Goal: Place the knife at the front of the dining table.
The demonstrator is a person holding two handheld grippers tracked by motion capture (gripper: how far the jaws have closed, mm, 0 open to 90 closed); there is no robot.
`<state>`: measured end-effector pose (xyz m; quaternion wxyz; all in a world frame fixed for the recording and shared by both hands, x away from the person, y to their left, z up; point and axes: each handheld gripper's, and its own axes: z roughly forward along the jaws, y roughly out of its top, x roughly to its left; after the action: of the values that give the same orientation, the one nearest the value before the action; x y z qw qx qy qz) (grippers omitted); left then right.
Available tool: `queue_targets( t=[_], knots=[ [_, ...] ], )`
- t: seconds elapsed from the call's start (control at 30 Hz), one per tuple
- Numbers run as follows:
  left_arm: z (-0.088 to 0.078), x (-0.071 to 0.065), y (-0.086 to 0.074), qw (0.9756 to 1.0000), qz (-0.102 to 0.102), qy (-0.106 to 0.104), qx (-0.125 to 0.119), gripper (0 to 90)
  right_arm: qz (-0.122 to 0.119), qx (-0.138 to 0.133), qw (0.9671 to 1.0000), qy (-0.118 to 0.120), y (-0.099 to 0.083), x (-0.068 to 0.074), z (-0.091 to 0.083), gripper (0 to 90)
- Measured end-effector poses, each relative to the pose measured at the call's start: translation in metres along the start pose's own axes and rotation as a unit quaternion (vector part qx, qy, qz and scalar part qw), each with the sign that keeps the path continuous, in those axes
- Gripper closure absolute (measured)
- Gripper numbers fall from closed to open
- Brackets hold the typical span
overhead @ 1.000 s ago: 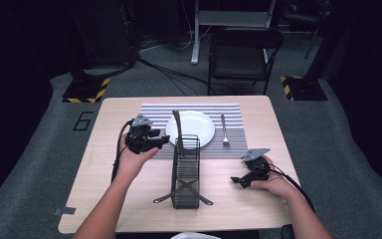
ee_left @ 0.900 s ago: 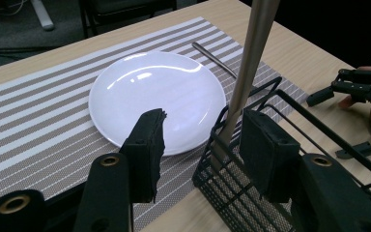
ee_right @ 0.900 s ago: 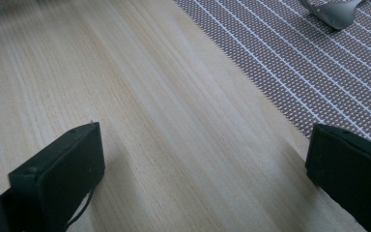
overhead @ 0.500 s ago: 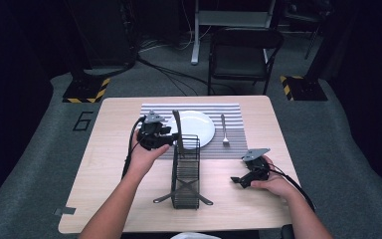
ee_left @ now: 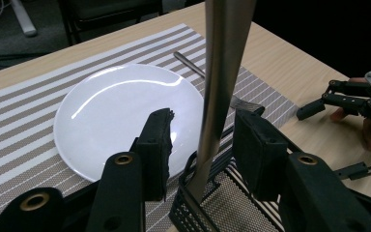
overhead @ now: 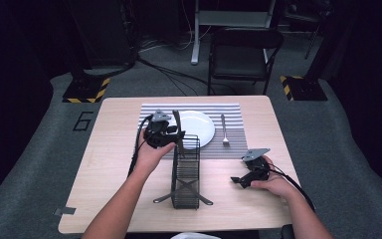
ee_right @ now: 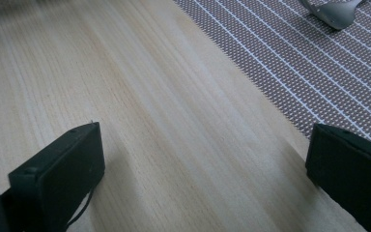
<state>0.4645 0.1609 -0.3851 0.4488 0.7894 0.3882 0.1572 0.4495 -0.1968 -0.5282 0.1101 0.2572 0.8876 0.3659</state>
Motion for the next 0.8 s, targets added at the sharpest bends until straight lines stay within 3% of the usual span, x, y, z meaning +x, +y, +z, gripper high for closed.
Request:
queue_targets(
  t=[0.8],
  knots=[
    [0.0095,-0.004,0.0011,0.9999,0.01,0.003,-0.01,79.6,0.003,0.001,1.0,0.0,0.0002,0.0004,-0.0002,0.0]
  ],
)
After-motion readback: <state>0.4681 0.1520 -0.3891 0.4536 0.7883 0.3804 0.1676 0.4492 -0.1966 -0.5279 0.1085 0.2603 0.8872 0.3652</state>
